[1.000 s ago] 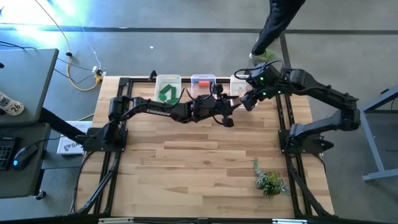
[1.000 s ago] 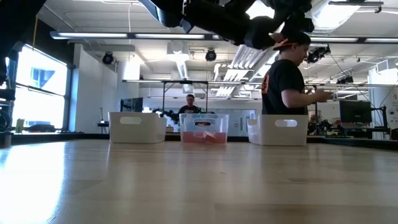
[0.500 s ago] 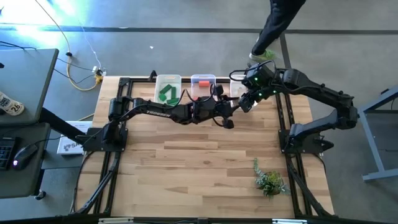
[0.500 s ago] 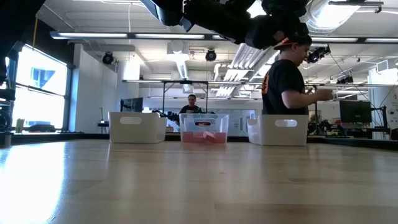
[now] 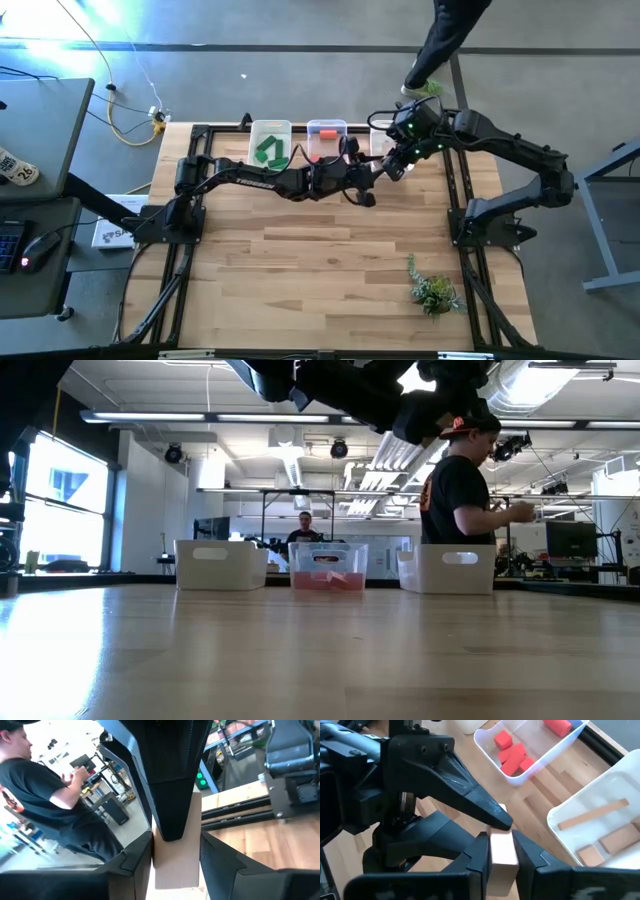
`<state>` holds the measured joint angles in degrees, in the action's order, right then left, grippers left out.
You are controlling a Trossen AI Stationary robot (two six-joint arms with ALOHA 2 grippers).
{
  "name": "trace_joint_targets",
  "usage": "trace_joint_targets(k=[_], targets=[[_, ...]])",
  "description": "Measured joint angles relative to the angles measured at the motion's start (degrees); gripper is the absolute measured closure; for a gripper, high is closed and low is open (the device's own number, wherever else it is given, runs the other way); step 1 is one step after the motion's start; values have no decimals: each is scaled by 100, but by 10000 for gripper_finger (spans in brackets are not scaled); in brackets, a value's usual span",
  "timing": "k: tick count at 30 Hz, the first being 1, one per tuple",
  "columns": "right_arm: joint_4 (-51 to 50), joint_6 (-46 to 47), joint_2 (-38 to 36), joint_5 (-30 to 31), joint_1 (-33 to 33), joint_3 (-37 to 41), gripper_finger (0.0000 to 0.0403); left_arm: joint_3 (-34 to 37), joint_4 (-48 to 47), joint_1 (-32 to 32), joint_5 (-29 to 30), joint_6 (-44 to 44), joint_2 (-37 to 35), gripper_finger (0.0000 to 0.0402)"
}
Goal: Sort & place blocks by color
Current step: Put the brown block into the right white bin
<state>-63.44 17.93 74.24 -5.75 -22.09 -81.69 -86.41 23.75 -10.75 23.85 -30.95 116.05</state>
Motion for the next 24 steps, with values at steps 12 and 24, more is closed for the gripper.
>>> trace_joint_targets(k=[12,24], targets=[[-200,-22,13,583,0,24,365,-17,25,-14,133,142,-13,243],[-514,148,13,2245,-2,22,365,-15,-680,68,2241,-28,-13,218]])
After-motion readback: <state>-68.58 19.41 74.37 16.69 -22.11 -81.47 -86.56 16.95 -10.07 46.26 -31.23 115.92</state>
